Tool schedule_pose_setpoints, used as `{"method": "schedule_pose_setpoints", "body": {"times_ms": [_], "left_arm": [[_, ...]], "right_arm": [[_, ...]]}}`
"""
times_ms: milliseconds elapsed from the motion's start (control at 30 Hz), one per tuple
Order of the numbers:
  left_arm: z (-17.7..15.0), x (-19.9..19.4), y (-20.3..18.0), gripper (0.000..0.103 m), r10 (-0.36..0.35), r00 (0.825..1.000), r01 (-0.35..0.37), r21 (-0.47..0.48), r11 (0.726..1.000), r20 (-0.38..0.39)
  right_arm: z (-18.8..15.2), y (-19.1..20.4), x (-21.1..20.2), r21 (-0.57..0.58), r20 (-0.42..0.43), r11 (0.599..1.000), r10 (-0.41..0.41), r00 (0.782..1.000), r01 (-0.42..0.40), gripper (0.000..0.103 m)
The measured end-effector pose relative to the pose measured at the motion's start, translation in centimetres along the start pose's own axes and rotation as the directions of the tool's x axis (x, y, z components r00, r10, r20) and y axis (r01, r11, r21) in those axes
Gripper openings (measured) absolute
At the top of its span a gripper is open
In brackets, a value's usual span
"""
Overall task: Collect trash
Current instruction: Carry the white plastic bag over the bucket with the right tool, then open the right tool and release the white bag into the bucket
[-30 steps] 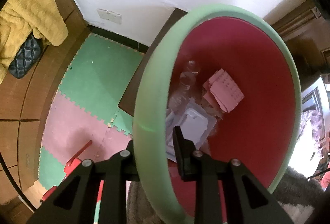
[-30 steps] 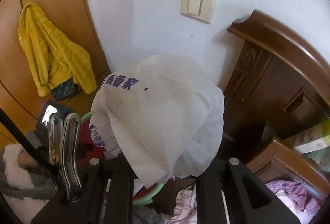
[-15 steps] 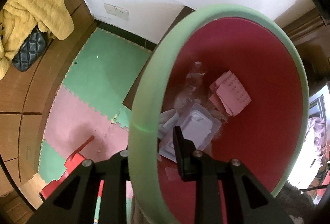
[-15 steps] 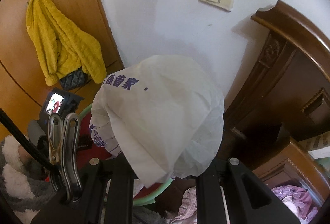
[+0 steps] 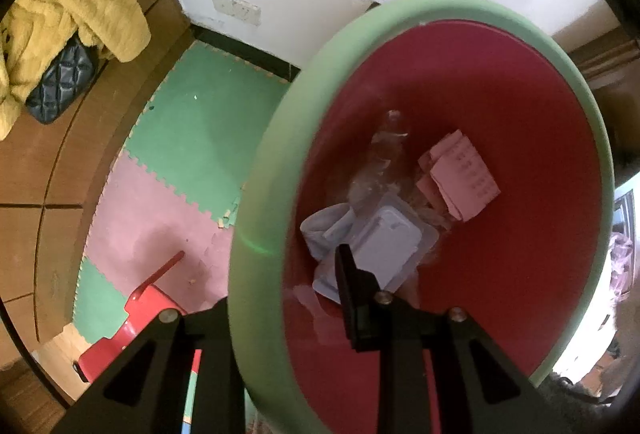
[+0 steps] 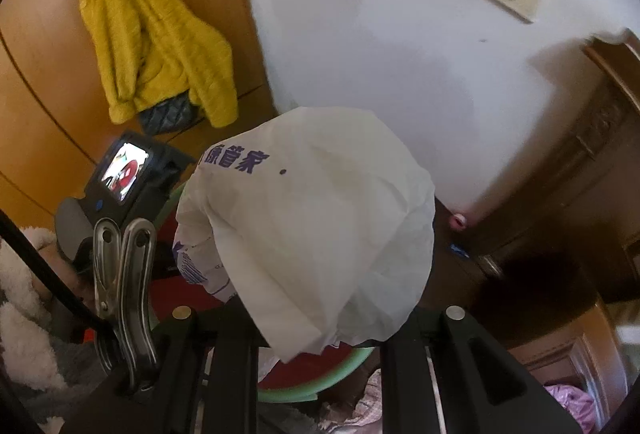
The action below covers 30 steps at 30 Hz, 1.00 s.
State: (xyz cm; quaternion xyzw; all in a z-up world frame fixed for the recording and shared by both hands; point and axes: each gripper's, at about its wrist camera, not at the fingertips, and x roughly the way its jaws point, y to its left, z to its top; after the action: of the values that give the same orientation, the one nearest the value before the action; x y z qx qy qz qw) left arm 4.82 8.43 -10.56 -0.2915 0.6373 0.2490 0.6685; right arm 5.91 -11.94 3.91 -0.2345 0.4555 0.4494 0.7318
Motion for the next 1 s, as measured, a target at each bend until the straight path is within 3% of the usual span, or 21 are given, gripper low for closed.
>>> {"method": "schedule_pose_setpoints", "body": {"times_ms": [300, 400, 433, 467, 533, 700, 1000], "left_arm": [[-0.6, -0.3, 0.5, 0.024, 0.0, 1.0, 0.0, 0.018, 1.0, 0.001], [-0.7, -0.1, 0.5, 0.024, -0.017, 1.0, 0.017, 0.012, 1.0, -0.007], [-0.8, 0.0, 0.3, 0.024, -0.017, 1.0, 0.017, 0.017, 1.0, -0.01], [-0.8, 0.0, 0.2, 0.024, -0.015, 1.0, 0.015, 0.021, 1.0, -0.01], [-1.0, 0.1, -0.2, 0.024, 0.007, 1.0, -0.006, 0.039, 0.999, -0.005], [-1.2, 0.2, 0.0, 0.024, -0.008, 1.0, 0.008, 0.029, 1.0, -0.012], [-1.2, 0.4, 0.5, 0.024, -0.032, 0.999, 0.032, 0.0, 0.999, -0.023]], "right_arm": [[0.4, 2.8, 3.9, -0.06, -0.082, 0.998, -0.006, 0.997, 0.001, 0.018], [-0.2, 3.6, 6.7, -0.096, -0.179, 0.995, -0.023, 0.984, 0.006, 0.023], [-0.4, 3.8, 7.6, -0.095, -0.21, 0.995, -0.032, 0.977, 0.012, 0.034], [-0.7, 3.8, 8.5, -0.091, -0.241, 0.995, -0.055, 0.969, 0.034, 0.052], [-1.3, 3.8, 9.8, -0.098, -0.288, 0.991, -0.111, 0.951, 0.086, 0.071], [-1.5, 3.9, 8.6, -0.11, -0.222, 0.988, -0.134, 0.966, 0.111, 0.075], [-1.8, 3.3, 8.3, -0.067, -0.265, 0.989, -0.145, 0.953, 0.132, 0.075]]}}
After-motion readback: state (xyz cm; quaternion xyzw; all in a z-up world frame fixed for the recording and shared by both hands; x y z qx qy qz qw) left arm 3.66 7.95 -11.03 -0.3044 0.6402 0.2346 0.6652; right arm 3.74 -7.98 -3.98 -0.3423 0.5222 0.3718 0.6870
